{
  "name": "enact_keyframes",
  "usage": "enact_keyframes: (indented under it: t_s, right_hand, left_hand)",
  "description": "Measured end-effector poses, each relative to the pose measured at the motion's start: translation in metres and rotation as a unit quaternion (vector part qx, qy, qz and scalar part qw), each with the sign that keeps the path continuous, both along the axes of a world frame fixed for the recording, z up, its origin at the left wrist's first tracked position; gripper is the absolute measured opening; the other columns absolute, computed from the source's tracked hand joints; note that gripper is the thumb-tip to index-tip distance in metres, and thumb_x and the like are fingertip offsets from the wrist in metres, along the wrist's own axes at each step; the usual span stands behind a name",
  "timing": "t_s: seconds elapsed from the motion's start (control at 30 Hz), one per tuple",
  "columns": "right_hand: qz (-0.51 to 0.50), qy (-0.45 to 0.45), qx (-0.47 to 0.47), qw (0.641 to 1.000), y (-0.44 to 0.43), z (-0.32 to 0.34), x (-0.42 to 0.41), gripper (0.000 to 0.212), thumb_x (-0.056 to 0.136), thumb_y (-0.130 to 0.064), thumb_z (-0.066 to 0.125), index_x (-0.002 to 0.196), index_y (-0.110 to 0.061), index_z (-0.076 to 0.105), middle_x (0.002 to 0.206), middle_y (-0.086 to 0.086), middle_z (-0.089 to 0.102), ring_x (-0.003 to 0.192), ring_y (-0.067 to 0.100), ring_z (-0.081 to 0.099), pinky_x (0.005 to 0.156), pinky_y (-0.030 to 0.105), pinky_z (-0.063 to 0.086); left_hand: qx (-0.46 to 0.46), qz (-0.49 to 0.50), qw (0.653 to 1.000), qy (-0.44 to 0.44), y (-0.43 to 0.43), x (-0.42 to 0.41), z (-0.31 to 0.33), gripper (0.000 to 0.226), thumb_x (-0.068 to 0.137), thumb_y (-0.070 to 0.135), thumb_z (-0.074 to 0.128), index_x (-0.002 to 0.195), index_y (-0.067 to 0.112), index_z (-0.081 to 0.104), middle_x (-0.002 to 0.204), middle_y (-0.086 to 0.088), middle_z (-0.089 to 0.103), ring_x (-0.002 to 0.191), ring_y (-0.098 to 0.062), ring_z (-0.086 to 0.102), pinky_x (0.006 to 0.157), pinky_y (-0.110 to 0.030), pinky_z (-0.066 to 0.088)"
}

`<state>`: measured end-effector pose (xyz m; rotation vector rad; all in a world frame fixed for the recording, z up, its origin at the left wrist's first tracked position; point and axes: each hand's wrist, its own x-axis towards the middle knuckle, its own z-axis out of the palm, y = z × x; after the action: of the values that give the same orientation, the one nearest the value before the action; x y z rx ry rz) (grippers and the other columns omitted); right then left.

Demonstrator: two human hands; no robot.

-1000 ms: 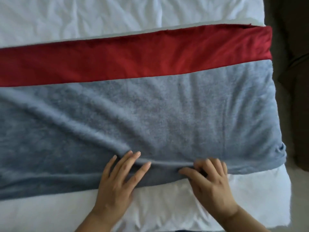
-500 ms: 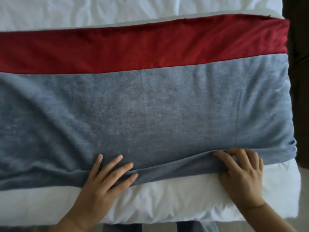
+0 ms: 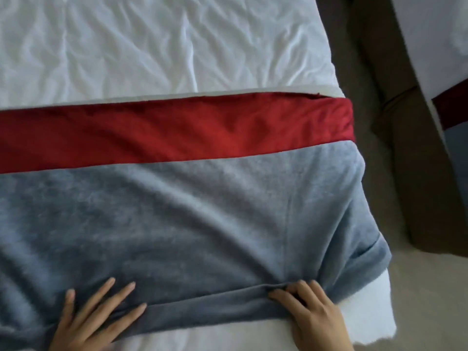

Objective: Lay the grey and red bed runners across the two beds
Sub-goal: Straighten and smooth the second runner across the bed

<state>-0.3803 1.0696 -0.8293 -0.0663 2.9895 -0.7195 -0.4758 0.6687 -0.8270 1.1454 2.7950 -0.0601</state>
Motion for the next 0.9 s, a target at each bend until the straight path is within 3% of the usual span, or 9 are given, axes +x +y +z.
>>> enact_keyframes:
  t_s: [0.07, 0.17, 0.3, 0.37, 0.43, 0.57, 0.67, 0.77, 0.9]
  right_hand:
    - [-0.002, -0.034, -0.05, 0.998, 0.004, 0.004, -0.008, 0.041, 0.064, -0.014, 0.048, 0.088, -0.03, 0.077, 0.083, -0.006, 0.065, 0.067, 0.019, 0.063, 0.054, 0.022, 0.053]
    - [-0.001, -0.065, -0.11, 0.992, 0.018, 0.015, -0.033, 0.041, 0.057, -0.018, 0.056, 0.094, -0.031, 0.071, 0.089, -0.008, 0.059, 0.077, 0.018, 0.06, 0.059, 0.027, 0.053]
    - [-0.121, -0.023, -0.113, 0.986, 0.055, 0.013, -0.098, 0.026, 0.083, -0.015, 0.059, 0.105, -0.024, 0.071, 0.094, -0.007, 0.057, 0.083, 0.017, 0.059, 0.067, 0.033, 0.054]
    - [-0.201, 0.003, -0.12, 0.972, 0.079, 0.006, -0.142, 0.024, 0.094, -0.014, 0.058, 0.113, -0.022, 0.07, 0.101, -0.005, 0.06, 0.082, 0.019, 0.06, 0.068, 0.037, 0.054]
    - [-0.244, 0.013, -0.116, 0.963, 0.104, -0.001, -0.186, 0.027, 0.099, -0.017, 0.054, 0.123, -0.022, 0.067, 0.112, -0.001, 0.062, 0.087, 0.021, 0.063, 0.075, 0.038, 0.053]
    - [-0.264, 0.028, -0.086, 0.96, 0.139, -0.009, -0.261, 0.036, 0.102, -0.021, 0.049, 0.135, -0.023, 0.064, 0.123, 0.001, 0.063, 0.102, 0.02, 0.062, 0.077, 0.029, 0.048]
    - [-0.219, -0.016, -0.004, 0.976, 0.15, -0.015, -0.296, 0.037, 0.101, -0.027, 0.045, 0.131, -0.022, 0.066, 0.13, -0.001, 0.06, 0.113, 0.027, 0.053, 0.086, 0.04, 0.048]
    - [-0.198, -0.05, 0.047, 0.978, 0.152, -0.025, -0.31, 0.042, 0.1, -0.03, 0.04, 0.138, -0.024, 0.059, 0.139, -0.002, 0.053, 0.123, 0.026, 0.045, 0.095, 0.039, 0.038]
    - [-0.255, -0.107, 0.069, 0.959, 0.159, -0.037, -0.314, 0.054, 0.102, -0.036, 0.034, 0.153, -0.019, 0.035, 0.156, 0.008, 0.036, 0.142, 0.031, 0.033, 0.109, 0.044, 0.031]
  left_hand:
    - [0.077, 0.043, 0.993, -0.077, 0.037, -0.02, 0.011, 0.043, 0.108, 0.049, 0.023, 0.138, 0.036, 0.05, 0.148, -0.011, 0.056, 0.157, -0.012, 0.015, 0.104, -0.067, 0.033]
    - [0.203, 0.089, 0.963, -0.156, 0.119, -0.059, 0.019, 0.058, 0.099, 0.06, 0.044, 0.149, 0.032, 0.05, 0.164, -0.001, 0.037, 0.154, -0.023, 0.029, 0.121, -0.065, 0.017]
    - [0.197, 0.066, 0.97, -0.126, 0.246, -0.127, 0.004, 0.051, 0.098, 0.033, 0.057, 0.148, 0.026, 0.054, 0.16, -0.003, 0.043, 0.148, -0.033, 0.039, 0.119, -0.064, 0.028]
    - [0.185, 0.066, 0.975, -0.107, 0.301, -0.16, -0.005, 0.05, 0.096, 0.025, 0.064, 0.146, 0.025, 0.058, 0.151, -0.005, 0.054, 0.133, -0.035, 0.053, 0.108, -0.054, 0.042]
    - [0.17, 0.1, 0.975, -0.104, 0.346, -0.186, -0.009, 0.051, 0.096, 0.026, 0.063, 0.147, 0.027, 0.056, 0.144, -0.003, 0.056, 0.118, -0.032, 0.056, 0.094, -0.046, 0.046]
    - [0.151, 0.134, 0.974, -0.101, 0.406, -0.22, -0.015, 0.053, 0.099, 0.035, 0.055, 0.151, 0.03, 0.049, 0.152, 0.002, 0.046, 0.124, -0.029, 0.049, 0.098, -0.044, 0.041]
    - [0.117, 0.131, 0.981, -0.078, 0.424, -0.237, -0.022, 0.052, 0.101, 0.041, 0.048, 0.152, 0.031, 0.047, 0.16, 0.006, 0.038, 0.138, -0.025, 0.038, 0.105, -0.044, 0.034]
    - [0.092, 0.139, 0.983, -0.083, 0.431, -0.247, -0.033, 0.056, 0.104, 0.043, 0.04, 0.158, 0.031, 0.035, 0.166, 0.005, 0.029, 0.151, -0.022, 0.025, 0.118, -0.043, 0.022]
    - [0.055, 0.138, 0.983, -0.106, 0.434, -0.256, -0.045, 0.057, 0.107, 0.05, 0.021, 0.161, 0.043, 0.006, 0.172, 0.008, -0.011, 0.158, -0.027, -0.015, 0.126, -0.051, -0.007]
